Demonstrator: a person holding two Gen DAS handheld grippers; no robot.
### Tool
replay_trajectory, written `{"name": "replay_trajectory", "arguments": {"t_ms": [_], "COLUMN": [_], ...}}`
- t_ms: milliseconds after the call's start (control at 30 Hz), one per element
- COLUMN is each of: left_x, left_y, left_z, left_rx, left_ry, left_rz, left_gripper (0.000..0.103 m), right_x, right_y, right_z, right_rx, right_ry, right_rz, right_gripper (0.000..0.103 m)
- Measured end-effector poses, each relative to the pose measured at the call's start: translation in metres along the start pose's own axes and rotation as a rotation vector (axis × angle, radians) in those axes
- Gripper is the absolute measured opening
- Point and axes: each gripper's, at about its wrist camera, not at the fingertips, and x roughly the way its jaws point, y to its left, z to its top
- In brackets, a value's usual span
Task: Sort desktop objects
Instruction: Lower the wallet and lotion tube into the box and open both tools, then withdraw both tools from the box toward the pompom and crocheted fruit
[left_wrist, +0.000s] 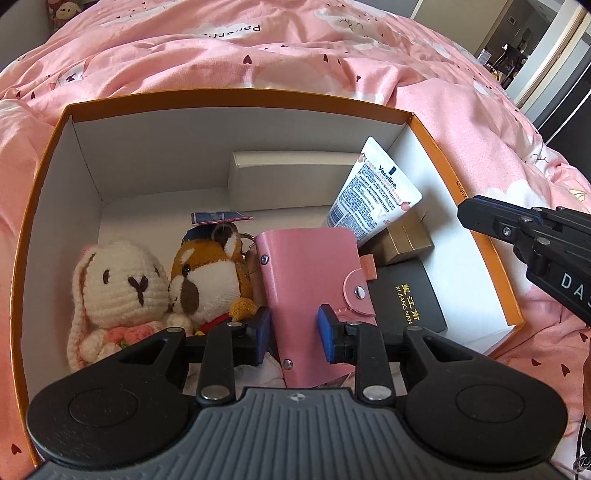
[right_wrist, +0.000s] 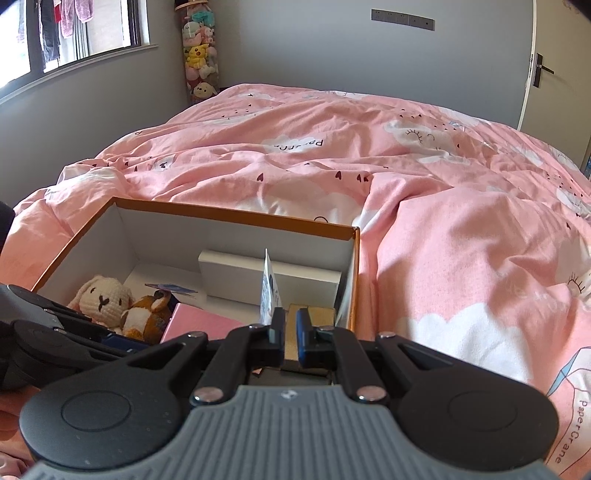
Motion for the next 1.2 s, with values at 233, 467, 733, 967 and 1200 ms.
{"name": "replay_trajectory", "arguments": {"t_ms": [233, 467, 733, 967, 1200], "left_x": [-0.021, -0.052, -0.09, -0.112, -0.12], "left_y": [-0.008, -0.012, -0.017, -0.017, -0.012], "left_z": [-0.003, -0.011, -0.03, -0.052, -0.075], "left_rx": [0.025, 0.028, 0.056, 0.095, 0.139], "left_ry": [-0.058, -0.145, -0.278, -0.359, -0.385], "left_rz": [0.011, 0.019, 0.029, 0.057, 0.056], "left_gripper": [0.033, 0.05, 0.054, 0.058, 0.059], "right_x": [-0.019, -0.038, -0.058, -0.073, -0.084], "right_y": [0.001, 0.006, 0.017, 0.025, 0.038], "right_z": [-0.002, -0.009, -0.021, -0.034, -0.055], "right_rx": [0.005, 0.022, 0.029, 0.073, 0.041], "right_ry": [-0.023, -0.053, -0.101, -0.144, -0.142], "right_rz": [-0.011, 0.001, 0.028, 0.041, 0.04], "right_gripper": [0.008, 0.021, 0.036, 0.053, 0.064]}}
